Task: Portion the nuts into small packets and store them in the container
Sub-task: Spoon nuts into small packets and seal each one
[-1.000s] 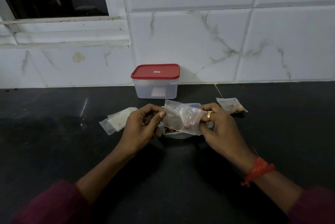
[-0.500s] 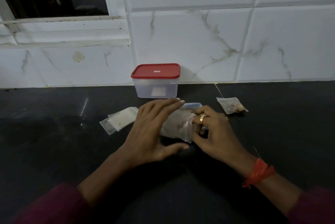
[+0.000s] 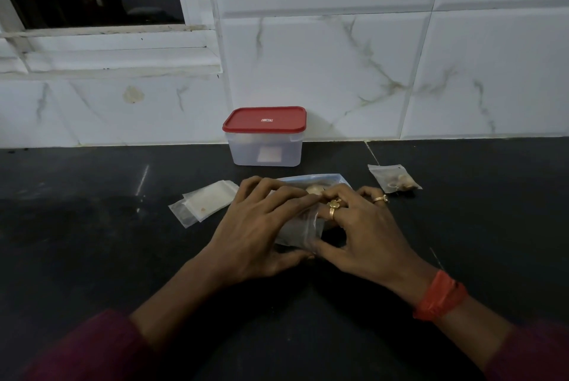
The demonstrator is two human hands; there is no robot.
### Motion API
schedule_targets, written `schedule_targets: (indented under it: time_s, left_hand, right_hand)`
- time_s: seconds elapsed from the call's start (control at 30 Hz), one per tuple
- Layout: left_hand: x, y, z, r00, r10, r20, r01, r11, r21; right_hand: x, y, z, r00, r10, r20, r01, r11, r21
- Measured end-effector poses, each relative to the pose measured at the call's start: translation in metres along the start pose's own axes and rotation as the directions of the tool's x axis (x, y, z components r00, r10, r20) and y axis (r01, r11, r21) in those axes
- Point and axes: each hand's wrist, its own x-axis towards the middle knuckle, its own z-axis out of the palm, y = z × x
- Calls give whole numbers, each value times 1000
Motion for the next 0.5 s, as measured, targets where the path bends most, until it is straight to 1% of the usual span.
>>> schedule_targets:
  time_s: [0.07, 0.13, 0.2, 0.23, 0.27, 0.3, 0.37, 0.4, 0.43, 0.5]
  left_hand:
    - [-1, -1, 0, 1000, -10, 2, 10, 1000, -2]
    - [-2, -3, -2, 999, -41, -10, 40, 999, -28]
    - [-2, -7, -3, 995, -96, -22, 94, 994, -63]
    - [-2, -9, -4, 991, -131, -30, 128, 988, -84]
    - [-2, -11, -5, 985, -166, -40, 161, 981, -105]
    - [-2, -12, -6, 980, -195, -50, 187, 974, -125]
    - [-2, -15, -6, 970, -235, -58, 222, 960, -173]
    - [-2, -16, -7, 966, -255, -49, 239, 947, -213]
    - [-2, -18, -8, 961, -274, -36, 255, 930, -263]
    - [-2, -20, -9, 955, -297, -23, 271, 898, -346]
  right_hand:
    - [1, 2, -1, 1000, -10, -6, 11, 998, 58]
    - [3, 6, -5, 999, -17, -46, 26, 983, 182]
    - [6, 10, -12, 996, 26, -90, -2, 968, 251]
    - [6, 13, -16, 992, 58, -109, -32, 972, 231]
    - [7, 16, -21, 990, 86, -114, -67, 984, 163]
    - [7, 19, -24, 989, 110, -95, -106, 993, 53]
    - [7, 23, -28, 984, 179, 2, -176, 971, -160]
    - [7, 25, -29, 975, 215, 57, -200, 960, -196]
    - [6, 27, -29, 966, 239, 98, -218, 958, -184]
    - [4, 27, -29, 959, 253, 128, -242, 966, -95]
